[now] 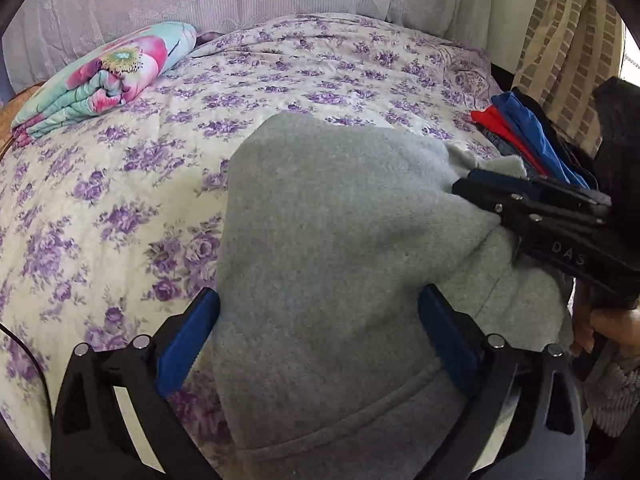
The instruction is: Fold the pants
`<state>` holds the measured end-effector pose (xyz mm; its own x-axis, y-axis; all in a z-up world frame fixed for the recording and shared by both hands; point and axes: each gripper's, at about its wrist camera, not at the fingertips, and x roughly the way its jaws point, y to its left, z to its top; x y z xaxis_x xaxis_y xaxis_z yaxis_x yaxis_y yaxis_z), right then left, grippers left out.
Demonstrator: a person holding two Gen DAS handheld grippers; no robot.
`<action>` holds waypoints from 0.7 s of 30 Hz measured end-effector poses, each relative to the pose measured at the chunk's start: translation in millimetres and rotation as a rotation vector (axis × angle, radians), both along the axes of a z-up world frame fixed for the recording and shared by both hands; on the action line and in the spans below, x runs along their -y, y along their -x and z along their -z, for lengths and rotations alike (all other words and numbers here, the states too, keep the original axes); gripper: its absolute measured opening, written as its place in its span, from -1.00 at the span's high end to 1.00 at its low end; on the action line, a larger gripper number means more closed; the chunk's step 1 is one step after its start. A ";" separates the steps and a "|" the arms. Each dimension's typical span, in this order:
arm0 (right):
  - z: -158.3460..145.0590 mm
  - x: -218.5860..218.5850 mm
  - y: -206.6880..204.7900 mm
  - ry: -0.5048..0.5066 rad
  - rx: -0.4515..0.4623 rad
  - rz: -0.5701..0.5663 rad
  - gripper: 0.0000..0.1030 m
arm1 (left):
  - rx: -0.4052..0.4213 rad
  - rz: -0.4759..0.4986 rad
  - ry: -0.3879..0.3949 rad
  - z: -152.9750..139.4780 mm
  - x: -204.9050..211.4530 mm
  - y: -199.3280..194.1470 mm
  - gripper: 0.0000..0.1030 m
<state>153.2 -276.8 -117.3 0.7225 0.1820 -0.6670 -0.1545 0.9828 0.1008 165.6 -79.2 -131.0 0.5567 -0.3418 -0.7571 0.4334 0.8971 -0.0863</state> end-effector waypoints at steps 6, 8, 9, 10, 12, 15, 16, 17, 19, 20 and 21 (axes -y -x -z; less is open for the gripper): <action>-15.0 -3.0 9.0 -0.021 0.028 0.001 0.32 | -0.051 -0.002 0.050 -7.2 -8.6 -7.4 -0.92; -31.7 -3.7 30.9 -0.050 0.086 -0.004 -0.04 | -0.002 -0.019 0.035 -21.5 -10.7 -4.9 -0.92; -37.4 -5.4 40.9 -0.039 0.109 -0.007 -0.11 | 0.033 -0.030 0.020 -29.4 -10.4 -4.5 -0.92; -39.0 -9.8 50.8 -0.014 0.119 -0.018 -0.21 | 0.057 -0.032 0.009 -35.3 -9.5 -4.9 -0.92; -29.6 -15.4 56.7 0.027 0.076 -0.032 -0.25 | 0.063 -0.029 -0.018 -37.8 -4.3 -12.8 -0.92; 2.0 -16.7 54.2 0.071 0.042 -0.007 -0.30 | 0.016 -0.026 -0.054 -14.6 5.9 -27.7 -0.92; 4.1 -15.6 55.5 0.062 0.061 -0.003 -0.31 | 0.011 -0.039 -0.047 -8.5 4.7 -30.1 -0.92; 3.0 -15.3 55.4 0.058 0.058 0.001 -0.31 | 0.007 -0.049 -0.028 -7.8 2.0 -29.6 -0.92; 0.7 -15.0 55.6 0.044 0.059 0.002 -0.34 | 0.015 -0.050 -0.030 -11.9 -0.7 -26.2 -0.92; 1.2 -15.3 56.4 0.042 0.066 0.002 -0.34 | 0.023 -0.053 -0.037 -14.2 -0.8 -24.1 -0.92; 1.2 -14.9 57.6 0.041 0.074 0.001 -0.34 | 0.032 -0.056 -0.045 -15.9 -0.6 -22.0 -0.92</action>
